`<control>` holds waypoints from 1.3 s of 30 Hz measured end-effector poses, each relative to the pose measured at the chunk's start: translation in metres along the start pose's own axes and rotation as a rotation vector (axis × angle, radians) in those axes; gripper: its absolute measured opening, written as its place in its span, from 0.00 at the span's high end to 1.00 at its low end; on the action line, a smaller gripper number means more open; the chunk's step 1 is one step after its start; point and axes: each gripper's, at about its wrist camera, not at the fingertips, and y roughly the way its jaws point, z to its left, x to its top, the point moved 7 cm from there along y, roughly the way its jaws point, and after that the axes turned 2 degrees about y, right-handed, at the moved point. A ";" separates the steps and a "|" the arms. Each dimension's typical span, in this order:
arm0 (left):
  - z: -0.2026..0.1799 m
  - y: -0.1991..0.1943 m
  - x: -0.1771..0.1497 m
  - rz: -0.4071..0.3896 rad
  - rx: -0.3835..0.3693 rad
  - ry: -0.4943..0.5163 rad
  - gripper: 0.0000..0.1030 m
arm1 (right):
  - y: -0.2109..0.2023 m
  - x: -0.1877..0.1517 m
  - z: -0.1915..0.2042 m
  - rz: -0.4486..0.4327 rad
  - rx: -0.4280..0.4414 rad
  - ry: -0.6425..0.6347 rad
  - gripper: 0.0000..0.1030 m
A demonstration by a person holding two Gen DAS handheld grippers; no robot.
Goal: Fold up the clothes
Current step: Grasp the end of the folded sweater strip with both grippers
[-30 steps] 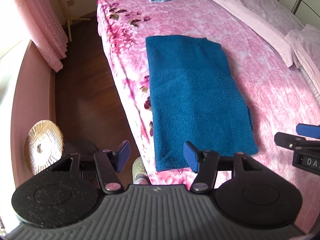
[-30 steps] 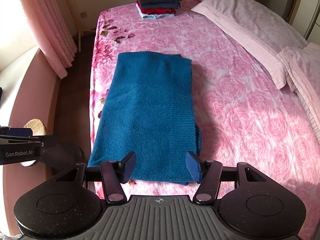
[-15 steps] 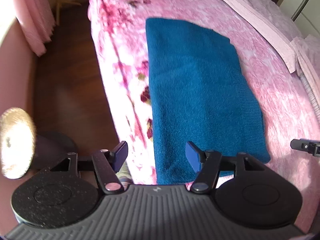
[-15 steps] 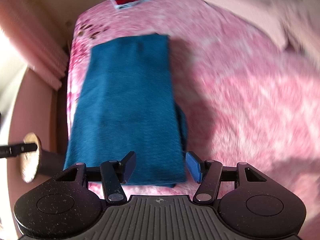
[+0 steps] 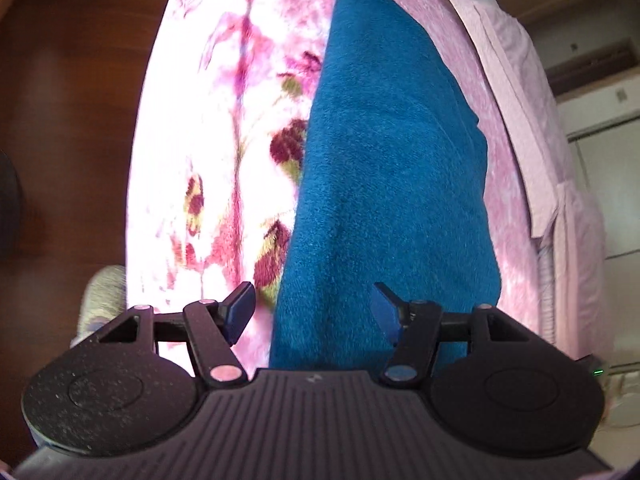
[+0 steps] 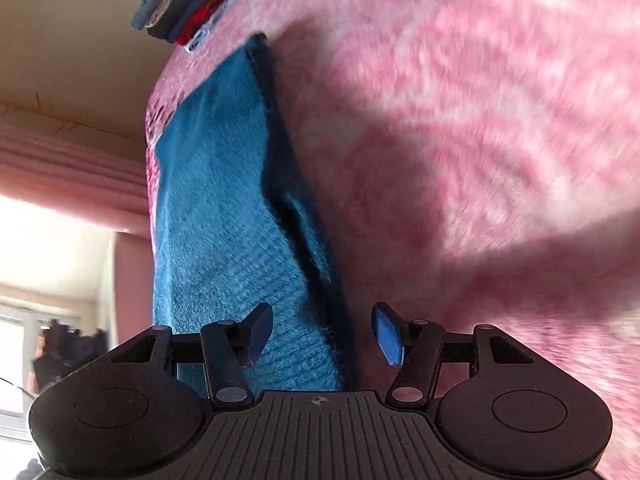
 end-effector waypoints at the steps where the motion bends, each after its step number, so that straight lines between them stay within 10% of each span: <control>1: 0.002 0.002 0.000 0.000 -0.021 -0.013 0.43 | 0.002 0.000 -0.003 0.004 0.034 0.002 0.43; 10: 0.018 0.012 -0.014 0.083 -0.213 -0.091 0.57 | 0.011 -0.003 -0.004 0.214 0.218 -0.066 0.44; 19: 0.018 0.031 -0.005 0.105 -0.273 -0.083 0.66 | 0.026 0.017 0.002 0.240 0.282 -0.064 0.44; 23: 0.016 0.038 0.000 0.105 -0.296 -0.081 0.85 | 0.033 0.014 0.006 0.274 0.275 -0.094 0.66; 29: 0.008 0.032 -0.003 0.106 -0.323 -0.051 0.90 | 0.022 0.001 -0.005 0.305 0.309 -0.061 0.68; 30: 0.007 0.031 -0.004 0.106 -0.328 -0.046 0.91 | 0.023 0.001 -0.006 0.298 0.295 -0.065 0.82; 39: -0.005 0.019 -0.013 0.111 -0.365 -0.003 0.93 | -0.002 0.001 -0.002 0.233 0.299 -0.109 0.86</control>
